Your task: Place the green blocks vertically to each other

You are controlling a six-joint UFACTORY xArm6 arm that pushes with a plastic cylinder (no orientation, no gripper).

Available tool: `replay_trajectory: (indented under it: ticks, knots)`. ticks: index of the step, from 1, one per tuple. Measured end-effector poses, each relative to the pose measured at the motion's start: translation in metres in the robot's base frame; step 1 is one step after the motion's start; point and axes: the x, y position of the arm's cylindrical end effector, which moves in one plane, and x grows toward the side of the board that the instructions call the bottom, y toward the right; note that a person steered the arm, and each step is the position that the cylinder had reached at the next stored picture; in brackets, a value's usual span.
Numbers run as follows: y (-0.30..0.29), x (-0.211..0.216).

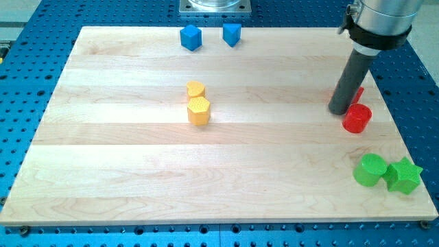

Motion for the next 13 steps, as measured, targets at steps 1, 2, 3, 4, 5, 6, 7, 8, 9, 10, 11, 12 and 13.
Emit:
replay_trajectory:
  ticks: [1, 2, 3, 4, 5, 6, 7, 8, 9, 10, 11, 12, 13]
  knots:
    - [-0.026, 0.089]
    - [-0.034, 0.171]
    - [-0.003, 0.184]
    - [0.023, 0.165]
    - [0.037, 0.138]
    - [0.037, 0.131]
    - [0.008, 0.131]
    - [0.004, 0.121]
    - [0.014, 0.109]
    - [-0.012, 0.106]
    - [-0.002, 0.093]
    - [0.024, 0.08]
    - [-0.007, 0.102]
